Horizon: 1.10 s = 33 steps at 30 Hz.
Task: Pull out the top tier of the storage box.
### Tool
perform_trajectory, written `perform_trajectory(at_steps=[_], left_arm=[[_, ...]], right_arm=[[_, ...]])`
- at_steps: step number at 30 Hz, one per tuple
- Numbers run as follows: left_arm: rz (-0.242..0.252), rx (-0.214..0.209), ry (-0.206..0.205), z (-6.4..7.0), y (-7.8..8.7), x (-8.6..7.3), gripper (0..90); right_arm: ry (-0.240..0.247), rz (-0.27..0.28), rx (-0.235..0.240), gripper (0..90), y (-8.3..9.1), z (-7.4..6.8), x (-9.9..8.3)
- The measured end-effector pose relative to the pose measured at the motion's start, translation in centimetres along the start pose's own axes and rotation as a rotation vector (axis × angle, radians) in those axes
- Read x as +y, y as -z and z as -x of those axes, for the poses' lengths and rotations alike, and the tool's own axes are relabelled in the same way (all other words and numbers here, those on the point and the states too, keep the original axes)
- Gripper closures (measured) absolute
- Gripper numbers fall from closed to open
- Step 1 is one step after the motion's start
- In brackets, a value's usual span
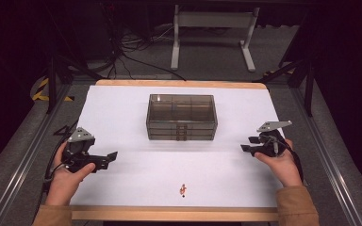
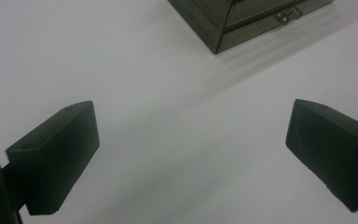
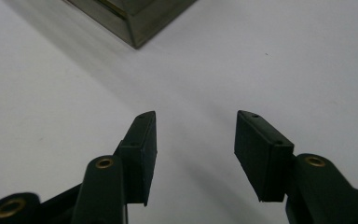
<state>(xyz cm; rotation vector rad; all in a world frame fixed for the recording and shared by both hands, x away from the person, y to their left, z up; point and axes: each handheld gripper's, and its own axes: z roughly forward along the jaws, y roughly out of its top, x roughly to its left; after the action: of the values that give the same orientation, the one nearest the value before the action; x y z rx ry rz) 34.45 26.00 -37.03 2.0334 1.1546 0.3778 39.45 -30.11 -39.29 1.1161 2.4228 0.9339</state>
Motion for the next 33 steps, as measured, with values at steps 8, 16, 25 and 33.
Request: perform_trajectory(at_steps=[8, 16, 25, 33], left_arm=[[-0.055, 0.082, -0.003, 0.0, -0.5, -0.7, 2.6], [-0.08, 0.062, -0.056, 1.1, -0.2, -0.6, 2.7], [-0.14, -0.006, -0.092, 1.4, -0.2, -0.7, 2.7], [-0.144, -0.029, -0.092, 1.6, 0.0, -0.7, 2.7]], right_arm=[[0.033, 0.07, 0.016, 52.6, 1.5, -1.2, 1.1], [0.088, 0.042, 0.015, 46.9, 1.3, -2.7, 2.0], [0.123, 0.046, 0.136, 51.8, 0.8, -4.4, 2.8], [0.166, 0.049, 0.167, 52.0, 0.5, -5.9, 3.4]])
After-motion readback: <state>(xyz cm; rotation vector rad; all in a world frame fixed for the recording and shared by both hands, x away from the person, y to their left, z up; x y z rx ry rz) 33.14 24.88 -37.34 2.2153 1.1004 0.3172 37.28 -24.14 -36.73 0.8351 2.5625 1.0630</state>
